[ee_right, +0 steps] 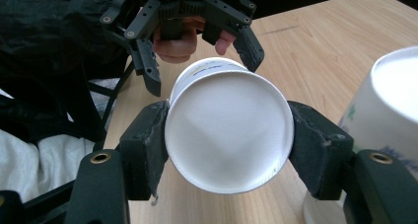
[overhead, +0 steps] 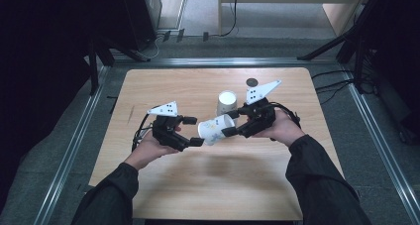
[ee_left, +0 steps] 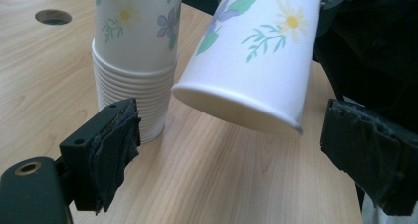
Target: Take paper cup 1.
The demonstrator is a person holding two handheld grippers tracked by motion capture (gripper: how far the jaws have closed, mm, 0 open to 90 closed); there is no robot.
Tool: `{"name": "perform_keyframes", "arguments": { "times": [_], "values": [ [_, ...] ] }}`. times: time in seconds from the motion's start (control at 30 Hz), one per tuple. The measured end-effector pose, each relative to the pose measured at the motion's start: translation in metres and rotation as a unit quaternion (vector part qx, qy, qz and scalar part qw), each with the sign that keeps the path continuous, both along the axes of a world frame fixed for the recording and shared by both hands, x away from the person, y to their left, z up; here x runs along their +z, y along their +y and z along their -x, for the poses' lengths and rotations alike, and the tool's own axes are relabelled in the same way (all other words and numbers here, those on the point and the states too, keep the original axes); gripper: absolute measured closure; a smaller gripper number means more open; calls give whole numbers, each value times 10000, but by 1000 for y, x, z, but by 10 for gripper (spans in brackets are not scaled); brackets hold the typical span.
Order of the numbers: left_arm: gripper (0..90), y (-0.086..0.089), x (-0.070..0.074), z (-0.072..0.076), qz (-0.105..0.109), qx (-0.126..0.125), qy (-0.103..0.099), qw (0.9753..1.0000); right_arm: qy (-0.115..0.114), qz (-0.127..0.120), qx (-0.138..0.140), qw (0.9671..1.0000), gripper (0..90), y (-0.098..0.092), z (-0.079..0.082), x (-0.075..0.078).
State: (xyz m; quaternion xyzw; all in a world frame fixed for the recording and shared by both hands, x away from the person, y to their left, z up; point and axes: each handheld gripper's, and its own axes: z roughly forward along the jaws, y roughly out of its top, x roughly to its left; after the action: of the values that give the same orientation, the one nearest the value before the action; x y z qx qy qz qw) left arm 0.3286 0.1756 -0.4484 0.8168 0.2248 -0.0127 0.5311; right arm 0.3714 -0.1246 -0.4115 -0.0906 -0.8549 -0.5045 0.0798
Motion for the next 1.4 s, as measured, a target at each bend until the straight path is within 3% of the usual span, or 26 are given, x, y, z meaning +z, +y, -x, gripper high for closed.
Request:
{"name": "perform_keyframes", "arguments": {
  "times": [0.23, 0.63, 0.8, 1.4],
  "values": [
    [83, -9, 0, -4, -105, -84, -35, 9999, -15, 93, 103, 9999, 365, 7, -7, 4],
    [85, -18, -3, -3, -235, -256, -84, 9994, -7, 221, 284, 9994, 365, 19, -5, 4],
    [137, -17, -3, -2, -234, -284, -71, 9993, 3, 231, 311, 9992, 364, 21, -5, 4],
    [157, -14, -6, -3, -244, -240, -57, 9994, 20, 190, 302, 9994, 364, 20, -5, 6]
  ]
}}
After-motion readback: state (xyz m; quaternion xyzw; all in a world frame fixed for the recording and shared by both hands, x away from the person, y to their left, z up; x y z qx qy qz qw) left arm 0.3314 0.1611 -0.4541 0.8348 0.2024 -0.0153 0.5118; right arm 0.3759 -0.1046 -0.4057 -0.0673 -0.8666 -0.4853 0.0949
